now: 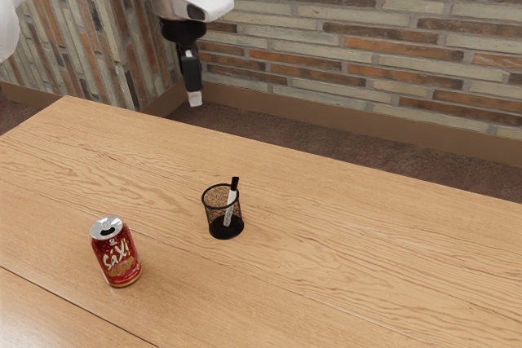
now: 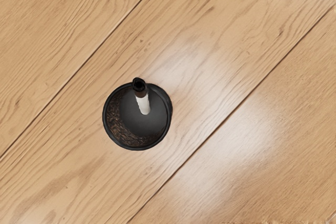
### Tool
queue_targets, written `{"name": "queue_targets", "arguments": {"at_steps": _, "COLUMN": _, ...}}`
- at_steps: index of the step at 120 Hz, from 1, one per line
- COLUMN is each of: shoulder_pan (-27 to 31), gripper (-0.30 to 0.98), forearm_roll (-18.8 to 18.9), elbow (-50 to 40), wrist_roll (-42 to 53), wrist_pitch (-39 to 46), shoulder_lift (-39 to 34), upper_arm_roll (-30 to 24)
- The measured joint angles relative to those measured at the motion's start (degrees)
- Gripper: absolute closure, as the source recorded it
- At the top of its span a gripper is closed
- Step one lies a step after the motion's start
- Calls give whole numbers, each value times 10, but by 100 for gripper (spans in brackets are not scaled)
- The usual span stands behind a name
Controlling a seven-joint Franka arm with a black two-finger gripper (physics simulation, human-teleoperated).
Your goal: Take the marker out of the pen holder and place it to the left of the pen holder.
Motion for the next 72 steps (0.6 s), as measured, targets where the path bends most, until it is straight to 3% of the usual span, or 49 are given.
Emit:
{"name": "queue_targets", "arguments": {"at_steps": 27, "shoulder_pan": -29, "gripper": 0, "forearm_roll": 62, "elbow": 0, "wrist_roll": 66, "wrist_pitch": -1, "shoulder_lift": 82, "upper_arm_roll": 2}}
{"name": "queue_targets", "arguments": {"at_steps": 56, "shoulder_pan": -48, "gripper": 0, "forearm_roll": 104, "elbow": -7, "wrist_roll": 114, "wrist_pitch": -2, "shoulder_lift": 188, "upper_arm_roll": 22}}
{"name": "queue_targets", "arguments": {"at_steps": 72, "shoulder_pan": -58, "gripper": 0, "forearm_roll": 102, "elbow": 4, "wrist_roll": 122, "wrist_pitch": -3, "shoulder_lift": 210, "upper_arm_roll": 25}}
